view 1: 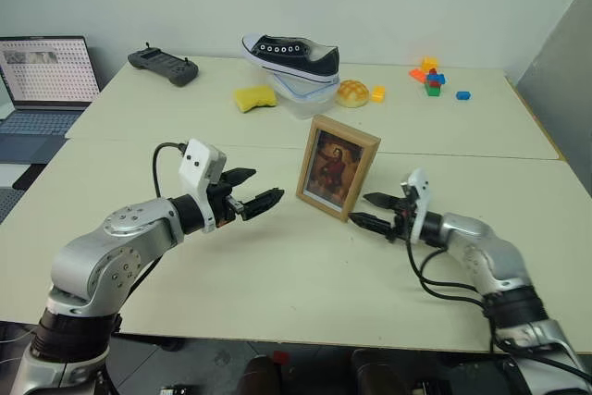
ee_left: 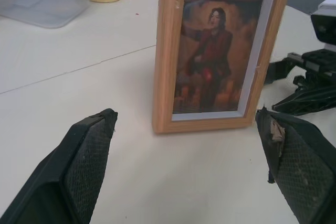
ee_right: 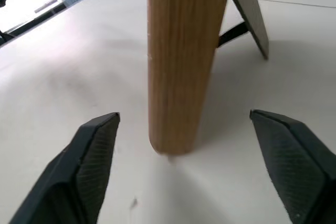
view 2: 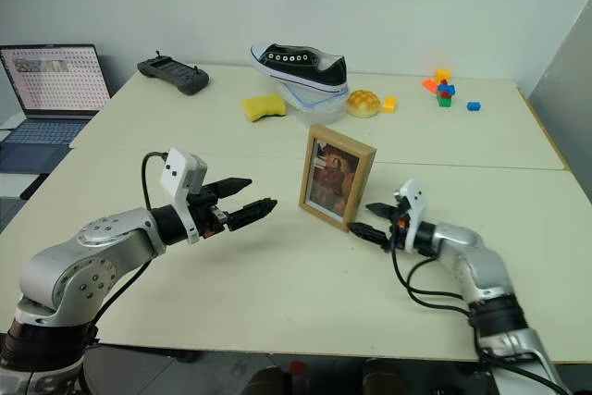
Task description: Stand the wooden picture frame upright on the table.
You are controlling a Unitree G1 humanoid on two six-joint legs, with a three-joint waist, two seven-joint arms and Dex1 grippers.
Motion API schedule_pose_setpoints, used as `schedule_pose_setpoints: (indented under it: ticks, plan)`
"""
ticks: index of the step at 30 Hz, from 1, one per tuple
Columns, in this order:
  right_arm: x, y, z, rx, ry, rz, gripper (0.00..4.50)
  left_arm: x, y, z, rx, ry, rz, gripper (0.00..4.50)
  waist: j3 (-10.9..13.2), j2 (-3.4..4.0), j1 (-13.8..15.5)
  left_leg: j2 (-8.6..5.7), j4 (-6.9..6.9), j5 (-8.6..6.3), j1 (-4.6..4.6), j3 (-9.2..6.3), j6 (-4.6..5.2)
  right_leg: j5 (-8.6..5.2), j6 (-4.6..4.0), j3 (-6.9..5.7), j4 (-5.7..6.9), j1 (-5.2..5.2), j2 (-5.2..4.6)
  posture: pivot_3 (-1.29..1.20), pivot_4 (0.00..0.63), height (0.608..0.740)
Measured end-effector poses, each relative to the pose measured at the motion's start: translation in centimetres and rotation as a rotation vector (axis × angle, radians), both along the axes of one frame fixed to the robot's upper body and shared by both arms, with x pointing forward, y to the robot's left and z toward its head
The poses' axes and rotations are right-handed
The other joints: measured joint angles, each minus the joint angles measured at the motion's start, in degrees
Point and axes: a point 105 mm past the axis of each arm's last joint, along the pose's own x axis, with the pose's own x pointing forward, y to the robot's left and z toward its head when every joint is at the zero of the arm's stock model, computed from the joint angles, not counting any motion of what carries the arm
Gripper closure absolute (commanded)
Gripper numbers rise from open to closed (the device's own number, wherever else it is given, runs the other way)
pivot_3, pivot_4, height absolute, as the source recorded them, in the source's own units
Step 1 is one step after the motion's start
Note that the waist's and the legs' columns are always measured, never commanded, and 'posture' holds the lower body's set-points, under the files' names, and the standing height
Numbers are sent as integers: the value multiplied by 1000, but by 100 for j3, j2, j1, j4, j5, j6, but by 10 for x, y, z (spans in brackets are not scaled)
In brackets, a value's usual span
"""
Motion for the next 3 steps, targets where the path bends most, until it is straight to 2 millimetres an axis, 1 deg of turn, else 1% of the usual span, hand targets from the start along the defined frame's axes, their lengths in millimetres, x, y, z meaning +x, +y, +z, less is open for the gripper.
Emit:
schedule_pose_setpoints:
  ticks: [2,3]
  plan:
    - [-9,-13,3,-62,-16,-1,29,3,5,3,19,4,-18,0,0,0,1,1,-1,0,1,0,0,0,0,1,0,0,3,0,150,740]
    - [-14,-19,9,-85,-24,-2,29,7,9,6,38,2,-25,0,1,1,2,0,0,0,2,0,0,0,0,1,1,0,3,0,150,740]
